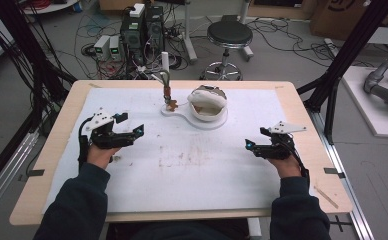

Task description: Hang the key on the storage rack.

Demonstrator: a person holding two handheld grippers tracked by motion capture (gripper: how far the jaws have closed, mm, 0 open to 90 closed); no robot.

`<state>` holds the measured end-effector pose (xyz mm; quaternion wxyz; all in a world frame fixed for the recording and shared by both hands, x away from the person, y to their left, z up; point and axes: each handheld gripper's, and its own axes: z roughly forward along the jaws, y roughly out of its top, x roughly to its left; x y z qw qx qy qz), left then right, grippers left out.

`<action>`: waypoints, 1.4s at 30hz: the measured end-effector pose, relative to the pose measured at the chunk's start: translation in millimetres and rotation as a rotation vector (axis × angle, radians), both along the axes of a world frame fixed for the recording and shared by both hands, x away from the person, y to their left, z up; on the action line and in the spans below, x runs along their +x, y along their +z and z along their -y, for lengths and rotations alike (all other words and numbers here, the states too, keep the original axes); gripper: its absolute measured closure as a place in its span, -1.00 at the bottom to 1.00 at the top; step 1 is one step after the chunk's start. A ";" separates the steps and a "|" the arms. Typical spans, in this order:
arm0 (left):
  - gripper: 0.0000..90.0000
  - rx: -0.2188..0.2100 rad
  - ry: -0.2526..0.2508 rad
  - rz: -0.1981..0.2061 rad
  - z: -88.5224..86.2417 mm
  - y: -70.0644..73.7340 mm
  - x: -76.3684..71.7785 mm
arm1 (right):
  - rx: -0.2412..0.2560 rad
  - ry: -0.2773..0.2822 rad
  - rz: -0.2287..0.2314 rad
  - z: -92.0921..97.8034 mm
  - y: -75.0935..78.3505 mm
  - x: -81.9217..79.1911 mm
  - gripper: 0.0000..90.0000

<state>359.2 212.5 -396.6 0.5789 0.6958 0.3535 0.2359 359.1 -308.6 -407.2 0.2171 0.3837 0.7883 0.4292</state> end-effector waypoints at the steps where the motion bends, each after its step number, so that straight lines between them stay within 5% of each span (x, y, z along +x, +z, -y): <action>1: -0.60 0.003 0.008 0.002 1.1 -0.6 -1.7 | 0.003 0.000 -0.001 0.0 0.0 0.0 -0.52; 10: -0.60 0.006 0.036 -0.040 -5.4 -15.3 -5.3 | -0.001 0.010 0.003 0.7 0.2 -2.5 -0.53; 42: -0.58 0.023 0.075 -0.066 -11.2 -19.2 -8.5 | 0.001 0.005 0.012 -1.3 1.7 -1.7 -0.52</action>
